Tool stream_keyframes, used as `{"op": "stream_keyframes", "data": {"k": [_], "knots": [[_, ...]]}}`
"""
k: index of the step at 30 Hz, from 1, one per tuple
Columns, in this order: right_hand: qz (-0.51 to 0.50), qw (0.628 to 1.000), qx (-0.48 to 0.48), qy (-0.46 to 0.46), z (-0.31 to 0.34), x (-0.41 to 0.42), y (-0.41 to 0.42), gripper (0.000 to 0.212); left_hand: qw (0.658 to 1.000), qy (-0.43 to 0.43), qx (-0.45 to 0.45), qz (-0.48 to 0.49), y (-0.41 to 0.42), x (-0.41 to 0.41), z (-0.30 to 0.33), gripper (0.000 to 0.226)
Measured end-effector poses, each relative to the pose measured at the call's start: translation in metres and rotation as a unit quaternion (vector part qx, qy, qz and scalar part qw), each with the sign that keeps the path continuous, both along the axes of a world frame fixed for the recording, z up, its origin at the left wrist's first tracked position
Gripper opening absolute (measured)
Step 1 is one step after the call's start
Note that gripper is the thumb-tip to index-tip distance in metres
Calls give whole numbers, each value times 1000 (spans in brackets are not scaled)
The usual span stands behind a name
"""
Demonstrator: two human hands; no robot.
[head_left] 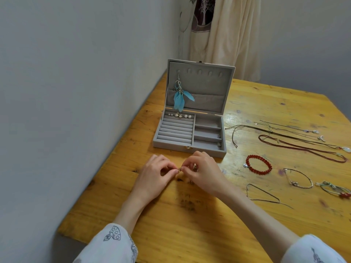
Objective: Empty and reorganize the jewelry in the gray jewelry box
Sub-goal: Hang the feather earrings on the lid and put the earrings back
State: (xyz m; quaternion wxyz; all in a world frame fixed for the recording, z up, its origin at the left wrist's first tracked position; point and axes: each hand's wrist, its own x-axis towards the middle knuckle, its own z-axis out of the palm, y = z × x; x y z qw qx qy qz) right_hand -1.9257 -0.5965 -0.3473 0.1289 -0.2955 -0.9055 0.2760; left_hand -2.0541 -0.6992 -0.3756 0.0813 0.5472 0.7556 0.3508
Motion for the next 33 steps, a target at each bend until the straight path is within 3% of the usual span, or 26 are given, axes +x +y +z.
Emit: {"op": "stream_keyframes", "data": {"k": [20, 33], "knots": [[5, 999, -24, 23, 0, -10, -3, 7, 995, -90, 43, 20, -1, -1, 5, 4], [29, 997, -57, 46, 0, -8, 1, 4, 995, -92, 44, 10, 0, -1, 5, 4]]}}
